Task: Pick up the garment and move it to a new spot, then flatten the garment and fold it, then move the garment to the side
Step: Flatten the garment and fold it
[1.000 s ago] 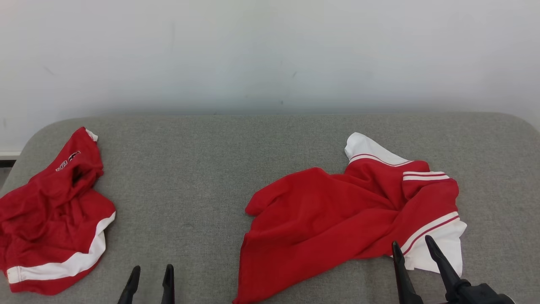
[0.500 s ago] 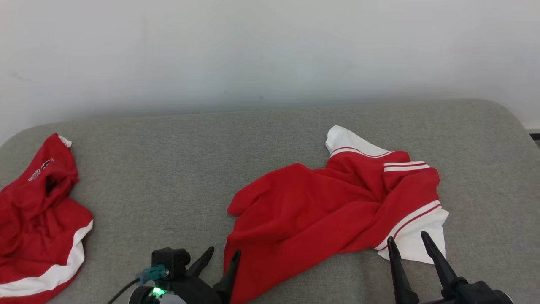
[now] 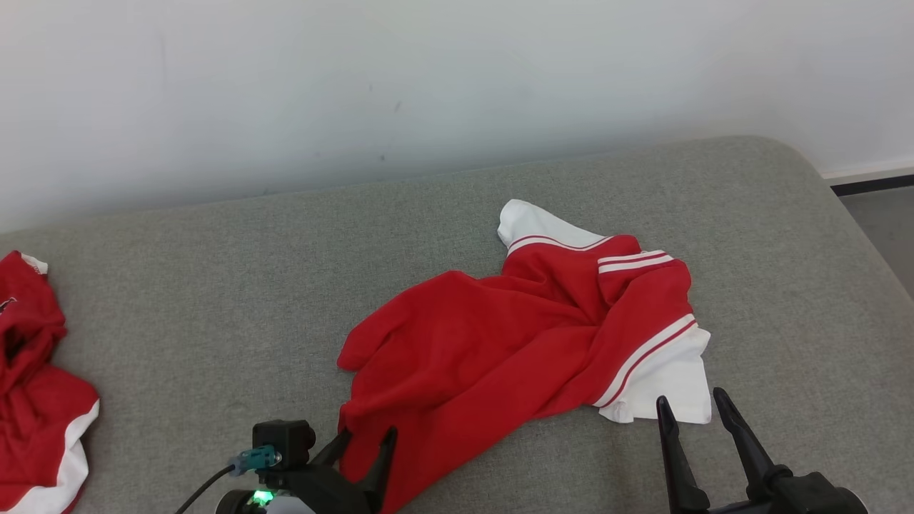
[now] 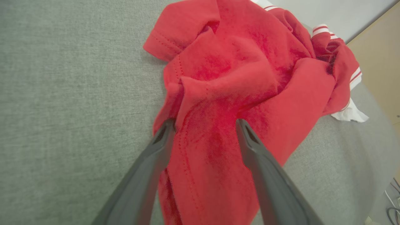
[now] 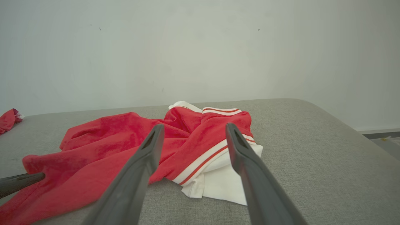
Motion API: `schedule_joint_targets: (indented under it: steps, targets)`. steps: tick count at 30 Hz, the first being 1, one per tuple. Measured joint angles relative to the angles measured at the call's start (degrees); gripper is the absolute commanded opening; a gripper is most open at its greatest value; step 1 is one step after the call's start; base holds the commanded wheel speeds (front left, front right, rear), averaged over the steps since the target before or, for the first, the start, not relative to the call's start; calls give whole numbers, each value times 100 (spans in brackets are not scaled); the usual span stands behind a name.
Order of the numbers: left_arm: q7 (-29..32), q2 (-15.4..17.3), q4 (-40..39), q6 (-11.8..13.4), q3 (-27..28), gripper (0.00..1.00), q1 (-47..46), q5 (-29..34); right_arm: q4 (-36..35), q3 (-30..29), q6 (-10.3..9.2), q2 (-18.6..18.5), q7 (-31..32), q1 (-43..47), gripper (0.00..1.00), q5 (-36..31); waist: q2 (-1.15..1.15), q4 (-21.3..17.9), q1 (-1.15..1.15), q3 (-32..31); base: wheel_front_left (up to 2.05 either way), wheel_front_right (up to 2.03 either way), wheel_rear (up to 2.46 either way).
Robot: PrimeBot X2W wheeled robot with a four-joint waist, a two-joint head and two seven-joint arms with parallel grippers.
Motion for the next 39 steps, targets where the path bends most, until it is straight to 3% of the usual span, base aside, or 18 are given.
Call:
schedule_joint_targets:
  steps: [10,14,15,16,17,39]
  targets:
    - [-322,-13,188,0,-197,100,-176,-69,25,18,0,1,-1,1,100,23,0,69,0,-43,0,0,0]
    - [-339,-20,78,0,-520,100,-277,-209,18,9,0,1,-1,5,100,32,0,108,0,-52,0,0,0]
    - [-346,-11,56,-1,-575,87,-303,-254,15,4,0,1,0,5,100,33,0,118,0,-51,0,0,0]
    - [-369,10,47,0,-604,11,-319,-298,13,-3,0,0,0,5,100,33,0,127,0,-49,0,0,0]
    - [-391,41,45,0,-623,0,-332,-365,8,-5,0,0,0,5,100,34,0,134,0,-44,0,0,0]
    - [-964,636,558,94,13,0,-1880,-628,-88,70,0,2,-11,-223,100,55,0,200,0,494,0,0,0]
